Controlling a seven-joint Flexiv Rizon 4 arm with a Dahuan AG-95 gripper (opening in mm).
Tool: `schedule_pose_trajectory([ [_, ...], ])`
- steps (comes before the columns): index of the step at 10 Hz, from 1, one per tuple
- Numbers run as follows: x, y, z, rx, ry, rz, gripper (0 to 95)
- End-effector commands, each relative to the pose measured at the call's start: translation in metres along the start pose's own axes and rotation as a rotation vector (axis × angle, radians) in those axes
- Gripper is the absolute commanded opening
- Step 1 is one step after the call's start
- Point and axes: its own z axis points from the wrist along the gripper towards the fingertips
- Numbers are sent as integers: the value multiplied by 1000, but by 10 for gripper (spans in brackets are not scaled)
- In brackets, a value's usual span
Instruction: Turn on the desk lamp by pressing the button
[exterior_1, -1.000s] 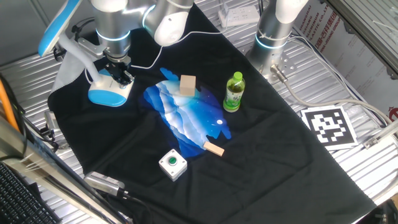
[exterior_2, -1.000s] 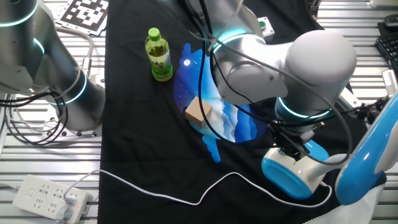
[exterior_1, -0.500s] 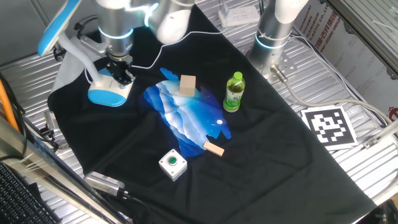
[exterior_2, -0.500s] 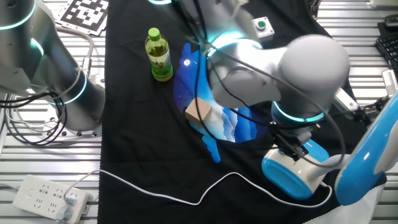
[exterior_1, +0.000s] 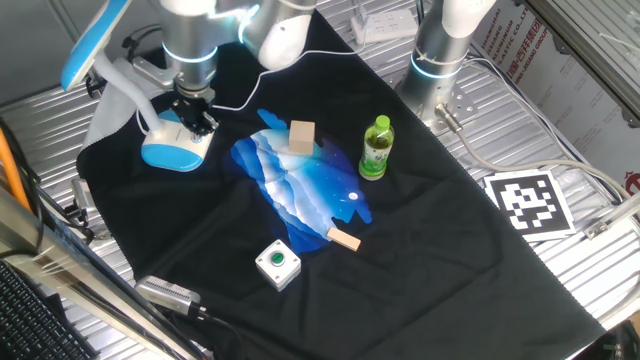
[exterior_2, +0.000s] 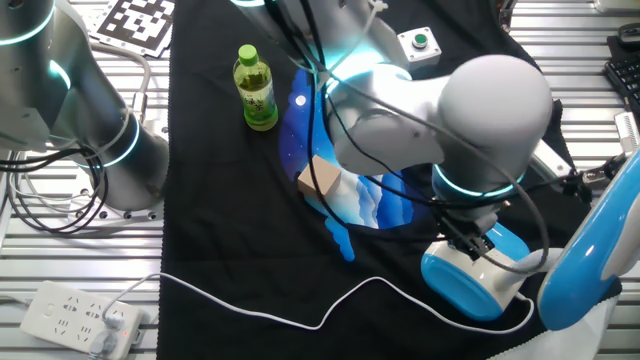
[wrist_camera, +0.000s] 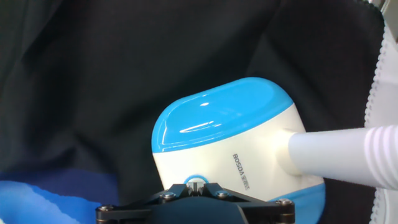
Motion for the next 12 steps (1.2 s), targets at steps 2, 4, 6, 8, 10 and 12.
schedule_pose_trajectory([
  [2,-5,-4,-3,-1,61,-2,0],
  [4,-9,-6,-25,-32,92,14,0],
  [6,-12,-7,-31,-25,94,10,0],
  [8,-12,-6,-33,-28,93,2,0],
  [10,-11,-6,-34,-25,101,5,0],
  [12,-8,-3,-30,-19,95,17,0],
])
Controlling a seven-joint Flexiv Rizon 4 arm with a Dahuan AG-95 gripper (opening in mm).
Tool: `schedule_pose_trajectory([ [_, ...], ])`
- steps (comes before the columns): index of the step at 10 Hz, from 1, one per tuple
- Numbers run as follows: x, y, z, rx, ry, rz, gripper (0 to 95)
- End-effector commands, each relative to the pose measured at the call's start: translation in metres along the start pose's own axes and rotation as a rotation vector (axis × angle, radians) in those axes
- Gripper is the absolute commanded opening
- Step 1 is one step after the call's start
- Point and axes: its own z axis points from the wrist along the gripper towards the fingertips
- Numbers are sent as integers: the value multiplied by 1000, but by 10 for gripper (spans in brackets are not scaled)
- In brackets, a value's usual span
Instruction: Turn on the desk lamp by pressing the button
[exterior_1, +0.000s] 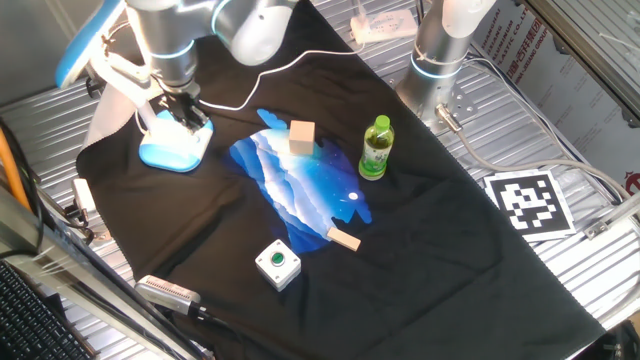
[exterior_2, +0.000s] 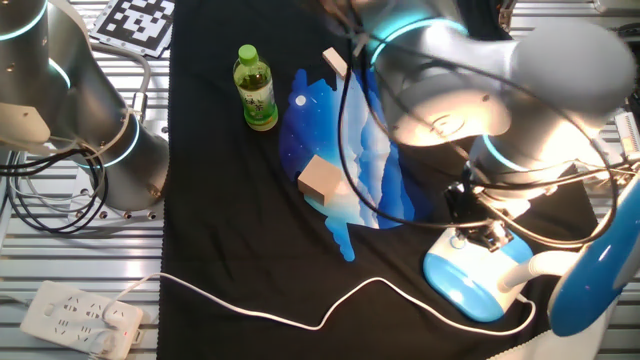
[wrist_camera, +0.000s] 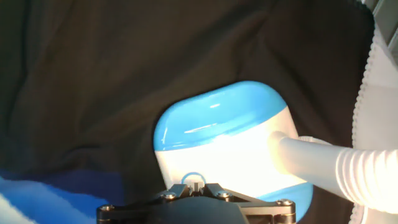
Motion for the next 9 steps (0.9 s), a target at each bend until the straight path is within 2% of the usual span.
schedule_pose_trajectory([
  [1,4,5,7,22,-22,7,0],
  [4,4,17,10,43,-16,25,0],
  [9,8,28,7,42,-14,42,0],
])
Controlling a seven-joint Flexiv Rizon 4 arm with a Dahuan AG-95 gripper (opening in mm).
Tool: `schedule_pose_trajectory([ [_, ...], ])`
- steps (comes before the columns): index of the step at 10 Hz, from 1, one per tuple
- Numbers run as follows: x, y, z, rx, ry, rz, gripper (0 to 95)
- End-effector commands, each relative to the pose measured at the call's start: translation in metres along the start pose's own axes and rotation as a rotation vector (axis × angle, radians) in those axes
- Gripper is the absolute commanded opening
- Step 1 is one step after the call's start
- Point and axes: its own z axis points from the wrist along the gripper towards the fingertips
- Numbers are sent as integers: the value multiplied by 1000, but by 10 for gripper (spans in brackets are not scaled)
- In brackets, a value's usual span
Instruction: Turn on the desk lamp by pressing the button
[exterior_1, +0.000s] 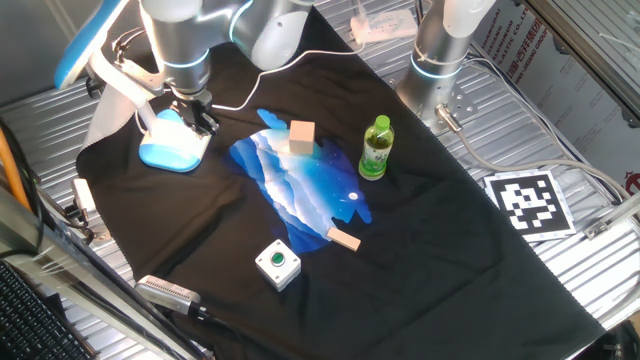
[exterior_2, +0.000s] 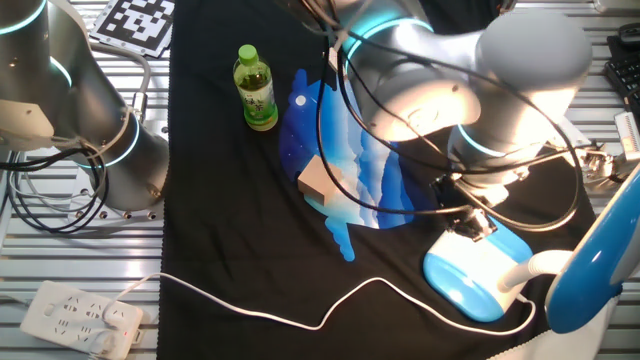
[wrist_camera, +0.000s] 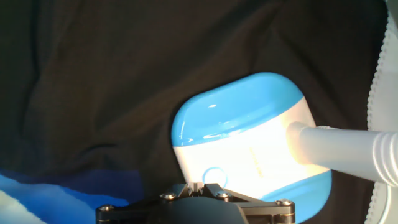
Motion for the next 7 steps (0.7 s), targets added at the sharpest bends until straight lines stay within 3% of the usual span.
schedule_pose_trajectory([
  [1,5,7,1,7,-5,15,0],
  [7,11,37,-8,-4,15,39,0],
])
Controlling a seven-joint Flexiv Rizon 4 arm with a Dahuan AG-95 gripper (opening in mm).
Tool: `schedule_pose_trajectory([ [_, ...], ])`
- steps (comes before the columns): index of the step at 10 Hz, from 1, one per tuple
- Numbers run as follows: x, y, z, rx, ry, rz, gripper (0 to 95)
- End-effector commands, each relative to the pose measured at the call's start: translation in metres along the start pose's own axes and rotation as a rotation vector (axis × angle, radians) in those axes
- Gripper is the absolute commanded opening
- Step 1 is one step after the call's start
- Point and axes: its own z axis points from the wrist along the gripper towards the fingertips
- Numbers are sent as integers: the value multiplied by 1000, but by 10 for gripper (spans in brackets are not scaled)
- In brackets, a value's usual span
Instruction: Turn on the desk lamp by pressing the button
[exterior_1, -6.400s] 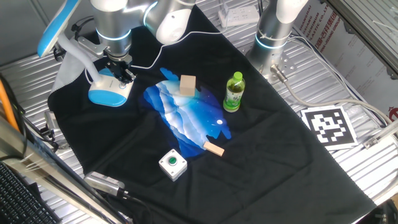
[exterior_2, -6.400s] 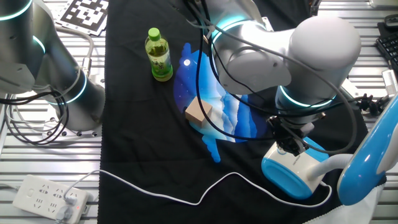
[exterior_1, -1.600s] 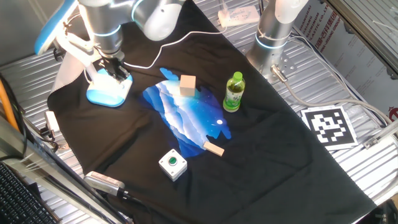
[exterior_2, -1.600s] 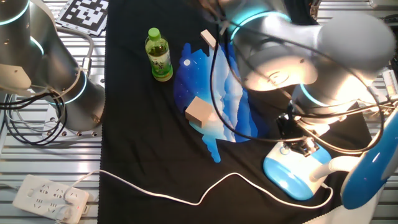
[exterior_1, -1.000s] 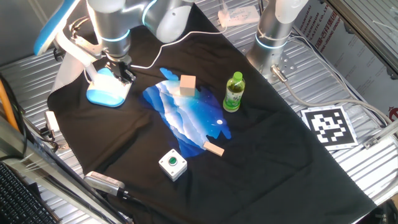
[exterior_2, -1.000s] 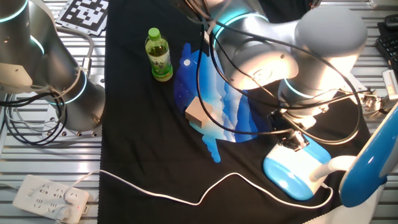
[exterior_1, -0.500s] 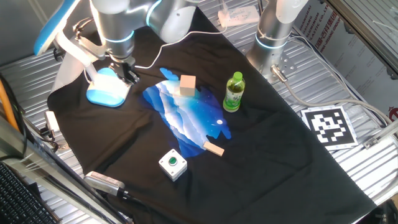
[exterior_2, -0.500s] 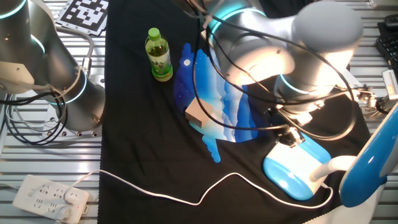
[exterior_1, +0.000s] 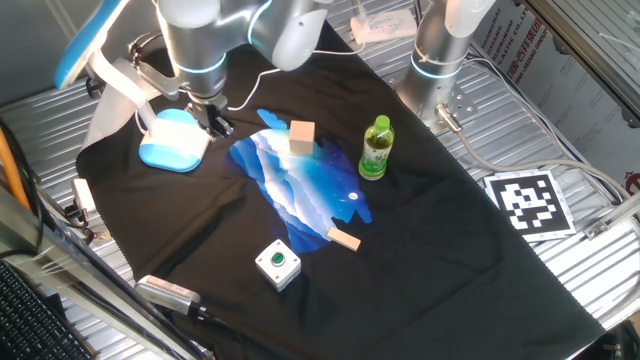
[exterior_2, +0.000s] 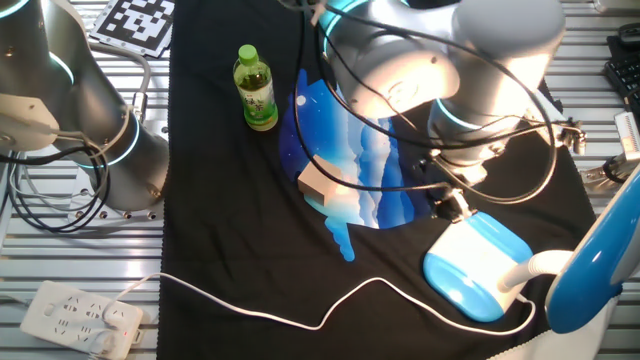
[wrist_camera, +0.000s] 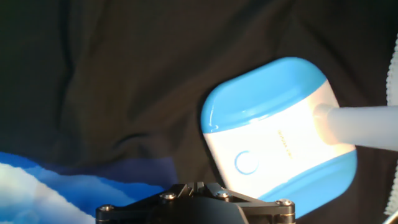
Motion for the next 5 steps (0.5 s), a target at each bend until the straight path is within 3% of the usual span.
schedule_pose_trajectory([
  [1,5,17,-1,-11,4,10,0],
  [2,6,21,-2,-24,7,18,0],
  [5,13,52,-16,-110,4,44,0],
])
